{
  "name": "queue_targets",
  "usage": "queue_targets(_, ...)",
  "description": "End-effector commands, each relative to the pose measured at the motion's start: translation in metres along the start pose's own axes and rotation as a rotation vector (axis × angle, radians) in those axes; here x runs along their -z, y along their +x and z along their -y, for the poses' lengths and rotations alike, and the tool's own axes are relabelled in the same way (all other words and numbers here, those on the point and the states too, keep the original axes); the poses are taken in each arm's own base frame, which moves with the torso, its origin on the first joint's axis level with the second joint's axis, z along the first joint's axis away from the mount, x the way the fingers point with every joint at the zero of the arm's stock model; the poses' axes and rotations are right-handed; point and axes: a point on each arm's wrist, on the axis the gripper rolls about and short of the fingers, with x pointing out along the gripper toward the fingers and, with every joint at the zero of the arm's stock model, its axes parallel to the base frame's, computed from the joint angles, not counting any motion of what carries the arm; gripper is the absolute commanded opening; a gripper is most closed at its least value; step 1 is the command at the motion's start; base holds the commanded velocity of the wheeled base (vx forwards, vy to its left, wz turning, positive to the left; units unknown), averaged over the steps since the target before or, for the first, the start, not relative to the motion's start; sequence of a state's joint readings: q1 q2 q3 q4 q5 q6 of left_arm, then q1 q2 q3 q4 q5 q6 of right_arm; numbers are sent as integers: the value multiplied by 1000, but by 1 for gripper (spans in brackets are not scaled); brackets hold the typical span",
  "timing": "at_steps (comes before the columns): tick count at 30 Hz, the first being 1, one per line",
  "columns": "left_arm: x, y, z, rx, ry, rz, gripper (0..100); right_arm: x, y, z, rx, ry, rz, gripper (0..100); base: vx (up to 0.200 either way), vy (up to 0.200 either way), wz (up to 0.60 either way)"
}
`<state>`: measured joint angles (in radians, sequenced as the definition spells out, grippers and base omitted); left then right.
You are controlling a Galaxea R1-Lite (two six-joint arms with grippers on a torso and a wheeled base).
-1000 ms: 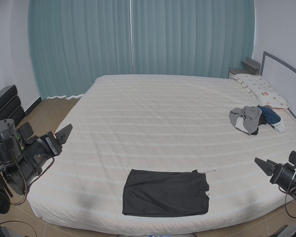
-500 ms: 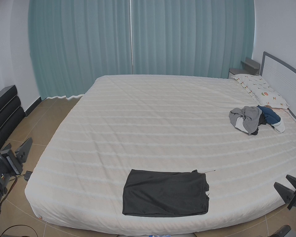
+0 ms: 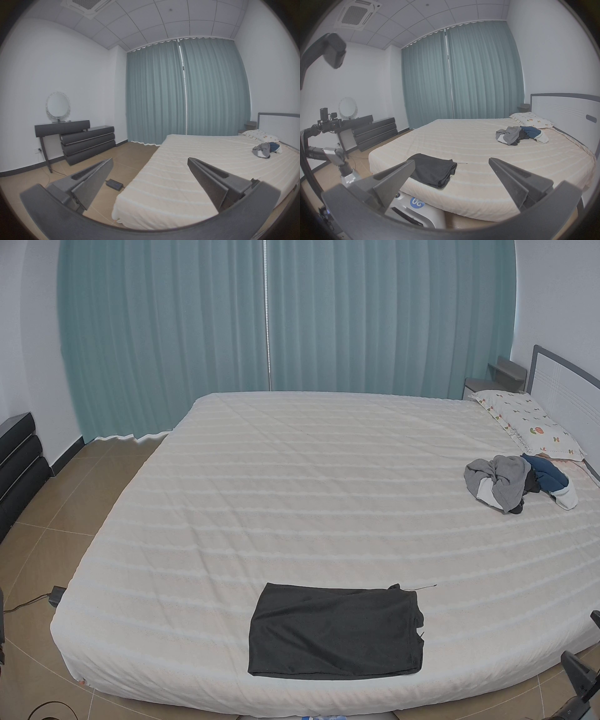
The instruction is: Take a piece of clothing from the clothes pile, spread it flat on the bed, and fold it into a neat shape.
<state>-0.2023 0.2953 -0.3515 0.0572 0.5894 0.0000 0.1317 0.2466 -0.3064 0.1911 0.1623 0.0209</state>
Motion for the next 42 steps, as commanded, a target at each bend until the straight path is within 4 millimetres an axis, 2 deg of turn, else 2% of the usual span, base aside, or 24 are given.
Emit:
queue_targets(1, 18, -18, -10, -54, -20, 66, 100, 13, -13, -1, -32, -30, 56, 100, 0, 0, 0)
queue_targets(2, 31, -21, -9, -100, -13, 73, 100, 20, -17, -1, -18, -34, 43, 100, 0, 0, 0)
queue_targets(10, 56, -11, -4, -102, -13, 36, 100, 30, -10, 4, 142, -32, 32, 100, 0, 0, 0)
queue_targets(12, 56, -11, -4, -102, -13, 36, 100, 30, -10, 4, 142, -32, 32, 100, 0, 0, 0)
queue_targets(13, 61, -9, -2, -142, -18, 40, 100, 32, -6, 7, 246, -24, 70, 100, 0, 0, 0)
queue_targets(19, 61, -13, 0, -243, 24, 40, 100, 29, -7, 7, 342, -43, 59, 100, 0, 0, 0)
queue_targets(22, 70, -11, 2, -183, 38, 23, 100, 39, -8, 5, 438, -31, 22, 100, 0, 0, 0)
queue_targets(24, 79, -12, 2, -112, 44, 28, 100, 53, -8, 3, 433, -26, 20, 100, 0, 0, 0)
queue_targets(25, 86, -13, 2, -43, 55, 49, 100, 62, -6, 2, 373, -22, 26, 100, 0, 0, 0)
queue_targets(28, 91, -12, 5, 69, 64, 53, 100, 63, -1, 0, 245, -24, 76, 100, 0, 0, 0)
queue_targets(35, 91, -12, 7, 166, 45, 60, 100, 64, 3, 1, 230, -34, 136, 100, 0, 0, 0)
queue_targets(40, 95, -13, 12, 393, 9, 23, 100, 64, 3, 1, 219, -28, 138, 100, 0, 0, 0)
queue_targets(42, 98, -13, 12, 412, 16, -13, 100, 63, 3, 1, 226, -25, 137, 100, 0, 0, 0)
